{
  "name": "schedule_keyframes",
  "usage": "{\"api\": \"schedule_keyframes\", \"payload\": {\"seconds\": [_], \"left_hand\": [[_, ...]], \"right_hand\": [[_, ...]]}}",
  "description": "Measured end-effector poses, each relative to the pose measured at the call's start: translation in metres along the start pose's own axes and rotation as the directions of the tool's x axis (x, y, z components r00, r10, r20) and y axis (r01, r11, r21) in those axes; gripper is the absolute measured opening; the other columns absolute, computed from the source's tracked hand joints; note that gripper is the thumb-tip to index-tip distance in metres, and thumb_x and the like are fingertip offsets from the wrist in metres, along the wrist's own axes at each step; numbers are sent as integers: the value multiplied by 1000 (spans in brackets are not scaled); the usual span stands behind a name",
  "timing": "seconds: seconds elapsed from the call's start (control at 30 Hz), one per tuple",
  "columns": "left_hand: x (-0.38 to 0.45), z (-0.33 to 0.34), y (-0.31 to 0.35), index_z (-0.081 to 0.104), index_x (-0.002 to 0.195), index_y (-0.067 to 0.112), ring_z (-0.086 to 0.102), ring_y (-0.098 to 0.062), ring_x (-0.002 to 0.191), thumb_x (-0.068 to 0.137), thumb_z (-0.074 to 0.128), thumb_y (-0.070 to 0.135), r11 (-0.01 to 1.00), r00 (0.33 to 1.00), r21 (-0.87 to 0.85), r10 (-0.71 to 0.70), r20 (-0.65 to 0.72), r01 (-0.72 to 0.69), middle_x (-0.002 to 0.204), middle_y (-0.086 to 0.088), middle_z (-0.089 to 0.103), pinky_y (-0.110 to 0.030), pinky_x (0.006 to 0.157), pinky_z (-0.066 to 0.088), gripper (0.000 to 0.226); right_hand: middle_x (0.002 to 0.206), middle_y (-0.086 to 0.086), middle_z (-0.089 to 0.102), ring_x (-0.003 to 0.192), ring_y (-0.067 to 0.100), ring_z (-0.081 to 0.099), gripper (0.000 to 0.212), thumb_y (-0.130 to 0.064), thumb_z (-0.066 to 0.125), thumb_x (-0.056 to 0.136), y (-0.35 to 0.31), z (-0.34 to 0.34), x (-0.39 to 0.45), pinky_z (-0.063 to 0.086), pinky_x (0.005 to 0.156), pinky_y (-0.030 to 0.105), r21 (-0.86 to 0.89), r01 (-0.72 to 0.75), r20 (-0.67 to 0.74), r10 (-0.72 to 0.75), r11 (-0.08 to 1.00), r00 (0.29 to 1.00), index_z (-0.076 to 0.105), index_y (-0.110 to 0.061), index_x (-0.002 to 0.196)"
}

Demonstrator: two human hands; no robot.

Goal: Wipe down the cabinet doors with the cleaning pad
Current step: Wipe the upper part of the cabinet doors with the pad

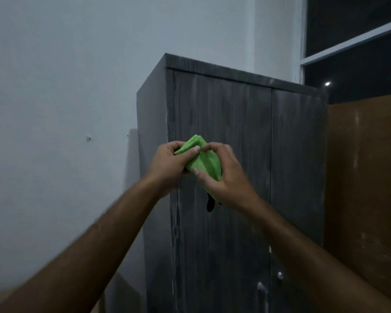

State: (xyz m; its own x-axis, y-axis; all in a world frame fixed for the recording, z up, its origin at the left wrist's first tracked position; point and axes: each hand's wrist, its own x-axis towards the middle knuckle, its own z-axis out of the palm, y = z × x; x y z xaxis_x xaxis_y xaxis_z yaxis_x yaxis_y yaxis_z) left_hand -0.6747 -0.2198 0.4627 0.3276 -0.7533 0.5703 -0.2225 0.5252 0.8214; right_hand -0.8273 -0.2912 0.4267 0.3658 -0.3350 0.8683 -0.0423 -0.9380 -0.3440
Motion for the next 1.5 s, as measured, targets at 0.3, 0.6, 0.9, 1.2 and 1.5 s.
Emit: {"api": "schedule_keyframes", "payload": {"seconds": [0.3, 0.6, 0.9, 1.2, 1.5], "left_hand": [[90, 11, 41, 65, 120, -2, 76, -19, 91, 98, 71, 21, 989, 989, 24, 145, -39, -144, 110, -17, 74, -27, 72, 62, 32], [152, -7, 74, 76, 102, 18, 63, 4, 73, 104, 63, 33, 821, 861, 350, 504, -71, -452, 84, 9, 74, -12, 61, 48, 20], [189, -26, 73, 68, 112, 15, 59, -12, 101, 99, 48, 5, 608, 594, 689, 741, -313, -395, 113, 0, 67, -24, 89, 48, 26], [194, -42, 55, 60, 128, 5, 52, -23, 112, 99, 58, 7, 266, 604, 949, 789, -112, -171, 123, -8, 55, -43, 96, 50, 30], [195, -58, 42, 59, 119, 6, 51, -15, 92, 94, 73, 14, 175, 543, 948, 840, -2, -267, 113, 2, 55, -25, 80, 44, 30]], "right_hand": [[128, 13, 52, 113, 34, 50, 66, -10, 76, 80, 30, -5, 94, 49, 85, 53, -584, 199, -170, -358, 787, 918, 57, -17, 143], [114, 14, 61, 102, 39, 54, 58, 2, 70, 78, 59, -36, 201, 40, 77, 43, -686, 325, -211, -605, 651, 768, 69, -20, 132], [121, 16, 59, 104, 41, 52, 58, 6, 62, 83, 64, -51, 290, 47, 83, 50, -563, 488, -134, -656, 667, 743, 66, -19, 135], [134, 9, 49, 121, 34, 43, 57, -13, 54, 88, 38, 2, 323, 37, 93, 44, -557, 546, -10, -662, 626, 749, 56, -27, 143], [128, 3, 55, 116, 29, 49, 42, -47, 47, 100, 78, 12, 305, 40, 94, 47, -510, 637, -9, -744, 578, 668, 66, -29, 133]]}}
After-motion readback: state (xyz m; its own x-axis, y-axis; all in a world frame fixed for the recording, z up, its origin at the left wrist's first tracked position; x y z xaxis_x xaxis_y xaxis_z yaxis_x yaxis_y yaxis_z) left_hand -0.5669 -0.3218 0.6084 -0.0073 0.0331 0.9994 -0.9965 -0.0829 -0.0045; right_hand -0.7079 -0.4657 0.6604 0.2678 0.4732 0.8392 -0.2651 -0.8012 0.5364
